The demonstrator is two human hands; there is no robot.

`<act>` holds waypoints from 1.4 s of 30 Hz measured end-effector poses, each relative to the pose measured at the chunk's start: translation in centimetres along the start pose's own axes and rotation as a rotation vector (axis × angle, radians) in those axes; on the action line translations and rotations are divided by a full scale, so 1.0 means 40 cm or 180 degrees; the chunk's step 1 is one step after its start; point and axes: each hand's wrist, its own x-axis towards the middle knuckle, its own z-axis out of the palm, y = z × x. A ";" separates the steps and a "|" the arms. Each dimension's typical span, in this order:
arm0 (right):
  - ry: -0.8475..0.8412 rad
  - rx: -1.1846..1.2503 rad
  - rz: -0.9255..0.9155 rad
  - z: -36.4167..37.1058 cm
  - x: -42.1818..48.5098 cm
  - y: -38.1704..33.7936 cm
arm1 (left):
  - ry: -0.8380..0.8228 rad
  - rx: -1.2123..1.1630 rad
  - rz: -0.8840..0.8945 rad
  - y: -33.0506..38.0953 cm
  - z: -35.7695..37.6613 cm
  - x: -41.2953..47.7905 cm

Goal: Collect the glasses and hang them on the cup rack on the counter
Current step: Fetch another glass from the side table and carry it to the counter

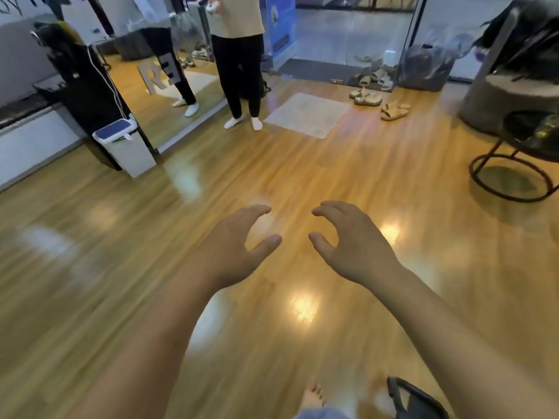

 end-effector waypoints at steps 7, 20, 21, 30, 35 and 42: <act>0.0281 -0.0008 0.0470 -0.095 0.208 0.221 | -0.0254 0.0127 0.0420 0.083 0.082 0.410; 0.0710 -0.0557 0.1607 -0.344 0.656 0.666 | -0.1001 -0.0171 0.1533 0.293 0.282 1.267; 0.0811 -0.0581 0.1670 -0.373 0.689 0.694 | -0.1021 -0.0165 0.1663 0.324 0.289 1.329; 0.1160 -0.0544 0.2157 -0.517 0.910 1.012 | -0.1160 -0.0124 0.2349 0.550 0.419 1.757; 0.1271 -0.0582 0.2268 -0.612 1.054 1.275 | -0.1227 0.0175 0.2494 0.693 0.528 1.991; 0.1416 -0.0470 0.2383 -0.767 1.234 1.588 | -0.1287 0.0278 0.2517 0.905 0.632 2.313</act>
